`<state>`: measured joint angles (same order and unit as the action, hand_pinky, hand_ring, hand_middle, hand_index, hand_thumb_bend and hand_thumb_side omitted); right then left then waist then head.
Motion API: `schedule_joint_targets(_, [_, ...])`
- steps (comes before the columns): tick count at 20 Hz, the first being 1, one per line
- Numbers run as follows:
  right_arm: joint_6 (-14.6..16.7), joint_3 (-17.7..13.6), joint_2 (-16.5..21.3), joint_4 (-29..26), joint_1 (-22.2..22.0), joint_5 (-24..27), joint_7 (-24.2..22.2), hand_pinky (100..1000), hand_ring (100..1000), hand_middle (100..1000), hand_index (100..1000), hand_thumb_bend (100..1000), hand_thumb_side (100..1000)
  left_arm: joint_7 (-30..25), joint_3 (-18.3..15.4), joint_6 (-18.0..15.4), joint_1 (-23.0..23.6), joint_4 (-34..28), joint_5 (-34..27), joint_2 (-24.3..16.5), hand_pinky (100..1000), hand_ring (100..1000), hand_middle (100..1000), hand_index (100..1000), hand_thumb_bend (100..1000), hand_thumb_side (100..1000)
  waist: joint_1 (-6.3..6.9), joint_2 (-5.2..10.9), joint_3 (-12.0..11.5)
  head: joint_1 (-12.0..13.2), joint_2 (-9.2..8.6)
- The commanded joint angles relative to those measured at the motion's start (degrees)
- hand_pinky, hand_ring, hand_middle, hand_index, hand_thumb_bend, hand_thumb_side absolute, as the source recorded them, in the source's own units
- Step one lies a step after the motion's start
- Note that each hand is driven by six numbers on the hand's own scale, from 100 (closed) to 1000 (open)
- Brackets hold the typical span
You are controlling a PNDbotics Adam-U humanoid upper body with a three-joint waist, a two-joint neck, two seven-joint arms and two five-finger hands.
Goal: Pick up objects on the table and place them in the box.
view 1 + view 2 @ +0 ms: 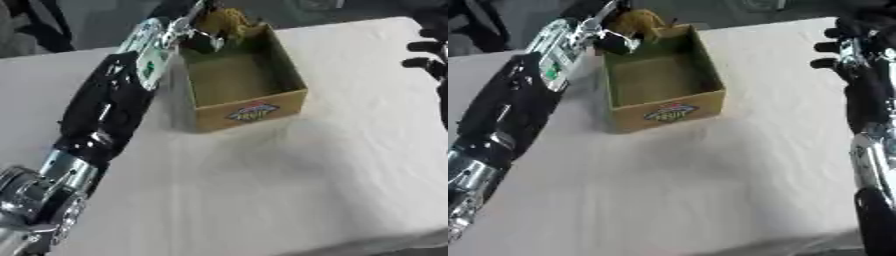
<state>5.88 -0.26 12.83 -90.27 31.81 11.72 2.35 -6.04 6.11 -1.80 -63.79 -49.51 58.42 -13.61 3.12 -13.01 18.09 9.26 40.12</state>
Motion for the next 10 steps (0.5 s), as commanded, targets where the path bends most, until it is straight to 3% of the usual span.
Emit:
schedule_joint_targets(1, [0.16, 0.10, 0.50, -0.72, 1.19, 0.31, -0.41, 576, 672, 665, 758, 100, 487, 1.60, 0.02, 0.09, -0.75, 0.37, 2.29, 0.17, 368, 190, 143, 270, 236, 117, -0.20, 0.86, 0.28, 0.36, -0.61])
schedule_joint_targets(8, [0.17, 0.29, 0.40, -0.64, 1.30, 0.36, -0.63, 575, 672, 665, 757, 100, 490, 2.43, 0.06, 0.05, 0.27, 2.74, 5.49, 1.44, 404, 250, 230, 353, 262, 119, -0.04, 0.59, 0.59, 1.10, -0.99])
schedule_joint_targets(10, [0.17, 0.37, 0.35, -0.63, 1.32, 0.34, -0.72, 575, 672, 665, 757, 100, 491, 1.57, 0.26, -0.36, 0.51, 3.13, 6.09, 1.74, 425, 293, 290, 414, 277, 125, 0.00, 0.57, 0.58, 1.17, -1.04])
